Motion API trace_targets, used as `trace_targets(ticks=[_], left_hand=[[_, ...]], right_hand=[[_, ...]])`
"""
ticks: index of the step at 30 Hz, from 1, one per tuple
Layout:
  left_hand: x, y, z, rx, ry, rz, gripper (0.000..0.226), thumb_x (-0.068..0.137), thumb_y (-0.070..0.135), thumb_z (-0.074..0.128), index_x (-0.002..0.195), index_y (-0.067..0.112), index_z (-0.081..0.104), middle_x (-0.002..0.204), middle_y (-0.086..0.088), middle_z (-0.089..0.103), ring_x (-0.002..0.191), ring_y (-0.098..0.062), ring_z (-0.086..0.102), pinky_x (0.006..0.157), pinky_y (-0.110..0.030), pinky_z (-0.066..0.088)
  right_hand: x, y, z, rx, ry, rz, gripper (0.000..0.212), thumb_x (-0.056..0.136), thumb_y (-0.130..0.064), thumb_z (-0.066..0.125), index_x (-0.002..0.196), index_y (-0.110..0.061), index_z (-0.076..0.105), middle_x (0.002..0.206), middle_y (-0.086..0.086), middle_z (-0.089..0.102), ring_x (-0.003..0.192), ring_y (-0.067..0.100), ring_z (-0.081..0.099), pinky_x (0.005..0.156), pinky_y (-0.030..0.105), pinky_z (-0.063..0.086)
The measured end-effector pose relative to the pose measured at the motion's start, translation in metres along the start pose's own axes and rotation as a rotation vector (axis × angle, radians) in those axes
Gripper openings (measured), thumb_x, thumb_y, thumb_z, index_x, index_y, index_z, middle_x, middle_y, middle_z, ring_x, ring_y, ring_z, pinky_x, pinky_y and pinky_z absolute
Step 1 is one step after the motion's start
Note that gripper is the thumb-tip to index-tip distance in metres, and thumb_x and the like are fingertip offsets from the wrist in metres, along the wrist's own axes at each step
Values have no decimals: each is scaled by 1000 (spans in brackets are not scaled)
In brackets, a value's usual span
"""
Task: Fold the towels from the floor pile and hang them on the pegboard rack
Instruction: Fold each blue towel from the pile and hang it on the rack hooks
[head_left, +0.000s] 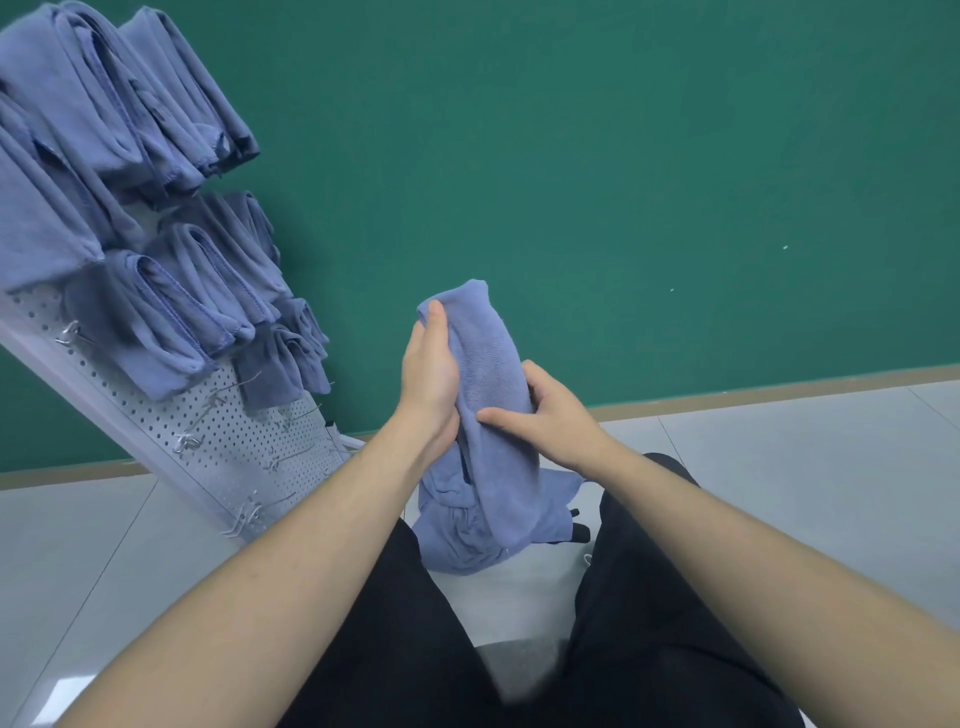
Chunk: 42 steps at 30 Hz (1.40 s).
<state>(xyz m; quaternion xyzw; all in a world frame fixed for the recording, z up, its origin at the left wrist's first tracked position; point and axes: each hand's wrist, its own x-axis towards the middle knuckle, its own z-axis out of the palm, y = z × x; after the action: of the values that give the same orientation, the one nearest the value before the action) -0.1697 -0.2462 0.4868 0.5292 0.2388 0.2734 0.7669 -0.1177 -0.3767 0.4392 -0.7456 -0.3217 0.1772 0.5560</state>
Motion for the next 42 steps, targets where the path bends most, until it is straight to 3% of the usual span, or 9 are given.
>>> trace_targets(ticks=[4, 9, 15, 20, 27, 31, 33, 37, 42], left_hand=[[7, -3, -9, -88, 117, -90, 51, 98, 57, 44, 130, 20, 58, 124, -4, 69, 111, -23, 69, 101, -48, 53], [14, -6, -17, -239, 240, -157, 47, 103, 52, 42, 133, 19, 55, 121, -2, 70, 104, -22, 70, 96, -45, 55], [28, -10, -43, -312, 355, -215, 37, 106, 43, 43, 123, 14, 59, 111, -5, 72, 83, -19, 71, 66, -32, 58], [43, -36, -84, -296, 408, -301, 29, 109, 20, 36, 118, 4, 59, 118, -16, 67, 85, -24, 68, 58, -32, 58], [56, -54, -123, -180, 346, -408, 23, 101, 4, 38, 93, 9, 59, 94, -13, 66, 79, -22, 64, 63, -34, 60], [67, -58, -141, 332, 311, -165, 14, 99, 20, 53, 112, 24, 57, 121, 1, 58, 107, -14, 57, 94, -33, 50], [69, -54, -143, 436, 175, 49, 22, 100, 25, 58, 121, 28, 54, 136, 8, 53, 129, -8, 48, 110, -30, 38], [73, -39, -137, 767, -287, 261, 30, 97, 25, 64, 124, 32, 55, 143, 18, 50, 139, 6, 35, 114, -12, 25], [86, -25, -154, 761, -454, 83, 39, 88, 32, 60, 125, 21, 62, 125, 8, 66, 116, -6, 60, 100, -23, 46]], right_hand=[[-2, 6, 5, 12, -15, 46, 24, 93, -33, 68, 109, -17, 59, 108, 1, 68, 104, 19, 64, 92, 36, 52], [4, 19, 16, 2, 54, 118, 31, 98, -43, 58, 96, -12, 64, 96, 1, 70, 90, 18, 63, 86, 36, 51], [20, 22, 22, 21, 44, 48, 20, 100, -32, 57, 116, -23, 65, 109, -10, 70, 100, 5, 64, 89, 21, 48], [42, 19, 23, 56, -20, 26, 43, 90, -31, 74, 127, -32, 54, 77, 10, 68, 65, 12, 60, 69, 26, 53], [73, 20, 31, 170, -296, 6, 32, 91, -17, 73, 107, -28, 47, 77, 16, 60, 67, 23, 50, 61, 34, 42], [93, 19, 28, 103, -345, -24, 25, 98, -3, 58, 100, -19, 39, 58, -10, 44, 52, 9, 36, 52, 22, 30], [103, 18, 31, 62, -373, -40, 29, 97, 1, 56, 94, -20, 37, 56, -12, 36, 51, 7, 30, 51, 22, 26], [120, 10, 43, 30, -471, -100, 26, 87, -6, 56, 92, -19, 34, 64, 0, 31, 54, 9, 29, 50, 20, 27], [142, 11, 58, 51, -566, -119, 26, 85, -7, 54, 91, -18, 32, 78, 9, 37, 67, 19, 33, 57, 30, 32]])
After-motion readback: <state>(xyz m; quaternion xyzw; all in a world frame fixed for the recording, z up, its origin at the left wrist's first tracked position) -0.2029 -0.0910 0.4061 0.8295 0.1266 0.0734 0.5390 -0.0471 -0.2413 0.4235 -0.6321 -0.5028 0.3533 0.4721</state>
